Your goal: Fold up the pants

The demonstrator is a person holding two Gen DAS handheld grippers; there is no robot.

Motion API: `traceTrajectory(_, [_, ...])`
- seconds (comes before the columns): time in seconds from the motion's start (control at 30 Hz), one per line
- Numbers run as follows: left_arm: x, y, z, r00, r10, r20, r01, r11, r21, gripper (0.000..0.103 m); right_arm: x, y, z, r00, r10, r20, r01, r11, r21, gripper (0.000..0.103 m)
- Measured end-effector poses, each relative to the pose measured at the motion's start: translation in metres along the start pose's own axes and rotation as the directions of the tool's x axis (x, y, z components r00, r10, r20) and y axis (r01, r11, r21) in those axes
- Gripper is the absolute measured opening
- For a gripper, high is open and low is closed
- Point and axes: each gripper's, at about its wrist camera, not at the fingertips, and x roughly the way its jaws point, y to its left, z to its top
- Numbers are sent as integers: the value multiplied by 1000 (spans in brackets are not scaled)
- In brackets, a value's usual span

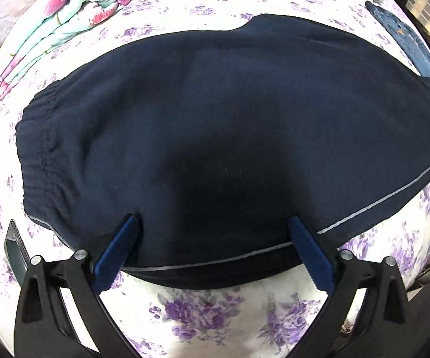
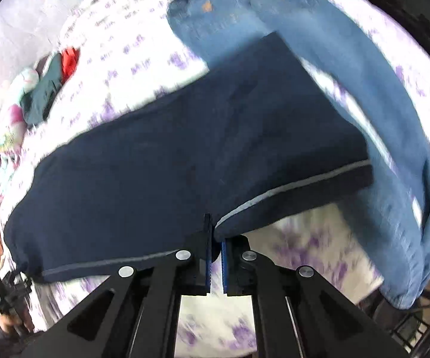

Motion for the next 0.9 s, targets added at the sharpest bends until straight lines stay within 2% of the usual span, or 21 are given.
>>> traceTrajectory(0.07, [1,-3,-1,1000,7,-6,-7,1000,20,98,17,-10,-6,1000,-14,20,14,1000,-3,22])
traceTrajectory(0.13, [0,-5,1,1000,1,-23,-1,999,33,98,14,-13,-6,1000,2,19,-3,1000,30,26])
traceTrajectory(0.17, [-5,-4,2,999,-7,-34,8,999,37,97,7,-9,-5,1000,-18,18,18,1000,17,33])
traceTrajectory(0.2, [-9,-6,4,999,-13,-33,14,999,41,97,-1,-4,-3,999,-34,26,34,999,-14,35])
traceTrajectory(0.37, [-37,-11,13,996,-11,87,5,998,70,97,-41,25,17,981,-56,187,83,987,-141,36])
traceTrajectory(0.47, [-19,-5,17,998,1,60,-3,1000,30,97,-23,21,40,977,-49,209,75,990,-120,38])
traceTrajectory(0.53, [1,2,17,1000,19,0,-19,1000,4,98,-4,11,50,979,-25,202,45,994,-98,38])
traceTrajectory(0.57, [12,4,10,999,25,-23,-25,1000,-4,98,11,7,52,984,-43,171,59,994,-93,34])
traceTrajectory(0.63, [7,0,0,999,42,29,-43,999,29,98,22,4,60,989,-60,137,72,994,-80,22])
traceTrajectory(0.67, [4,-1,-3,999,48,24,-49,998,35,98,15,1,59,990,-42,131,51,997,-60,22])
traceTrajectory(0.7, [0,1,-7,999,45,22,-45,999,29,98,9,0,59,992,-39,123,46,998,-51,24])
traceTrajectory(0.8, [-5,10,-11,1000,10,21,-10,1000,-13,98,-17,-7,51,992,-22,123,28,998,-52,41])
traceTrajectory(0.9, [-7,11,-14,1000,14,28,-14,1000,0,98,-35,-19,45,987,-104,123,110,993,-39,47])
